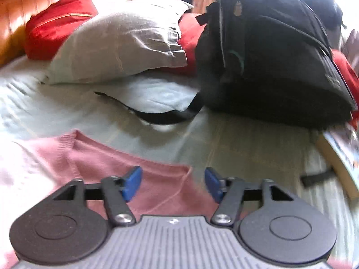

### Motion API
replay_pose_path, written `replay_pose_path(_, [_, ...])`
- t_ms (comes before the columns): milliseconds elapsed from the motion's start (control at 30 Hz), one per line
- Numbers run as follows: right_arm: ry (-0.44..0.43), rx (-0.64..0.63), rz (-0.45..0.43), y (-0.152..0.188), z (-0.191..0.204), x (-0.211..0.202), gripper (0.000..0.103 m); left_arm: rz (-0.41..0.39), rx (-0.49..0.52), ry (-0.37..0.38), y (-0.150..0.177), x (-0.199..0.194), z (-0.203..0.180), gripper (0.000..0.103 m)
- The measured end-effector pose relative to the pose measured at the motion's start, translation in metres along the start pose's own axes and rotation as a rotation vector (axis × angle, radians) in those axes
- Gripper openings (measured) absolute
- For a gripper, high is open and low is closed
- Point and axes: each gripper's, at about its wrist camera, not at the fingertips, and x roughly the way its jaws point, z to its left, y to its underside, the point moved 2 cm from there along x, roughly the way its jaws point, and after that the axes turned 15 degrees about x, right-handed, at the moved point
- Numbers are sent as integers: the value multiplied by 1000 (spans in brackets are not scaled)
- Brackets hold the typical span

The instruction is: Fold clothes

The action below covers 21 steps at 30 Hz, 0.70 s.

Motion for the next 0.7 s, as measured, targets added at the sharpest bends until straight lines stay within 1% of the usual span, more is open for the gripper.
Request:
replay_pose_path(100, [-40,97,125,19,-2,-3,75,10,10,6,5,-1,-1,100])
replay_pose_path(133, [-40,111,157,27,-2,-1,75,19,11,10,6,1,-2,100])
replay_pose_path(167, [-16,98,169,35,-2,4,75,27,11,14,8,4,-2,100])
replay_pose_path(200, [5,74,163,42,-1,10,78,36,12,18,10,6,-3,100])
replay_pose_path(233, [18,42,133,45,2,16,82,44,12,22,11,9,-3,100])
replay_pose_path(267, [28,29,106,45,4,21,90,56,7,29,13,13,-3,100])
replay_pose_path(300, [36,20,83,43,6,26,96,69,-9,42,15,20,-1,100])
replay_pose_path(367, [38,45,65,35,3,39,102,72,-48,61,17,33,5,102])
replay_pose_path(433, [40,82,54,25,-2,51,103,58,-74,63,14,38,10,102])
replay_pose_path(500, [44,114,55,16,-7,54,103,72,-116,67,9,37,14,102])
replay_pose_path(567, [32,135,70,14,-8,43,103,84,-135,57,5,30,14,102])
replay_pose_path(633, [6,138,94,20,-7,14,103,89,-139,43,2,18,12,102])
replay_pose_path(700, [-12,115,100,32,-3,-21,103,68,-122,40,-2,4,6,102])
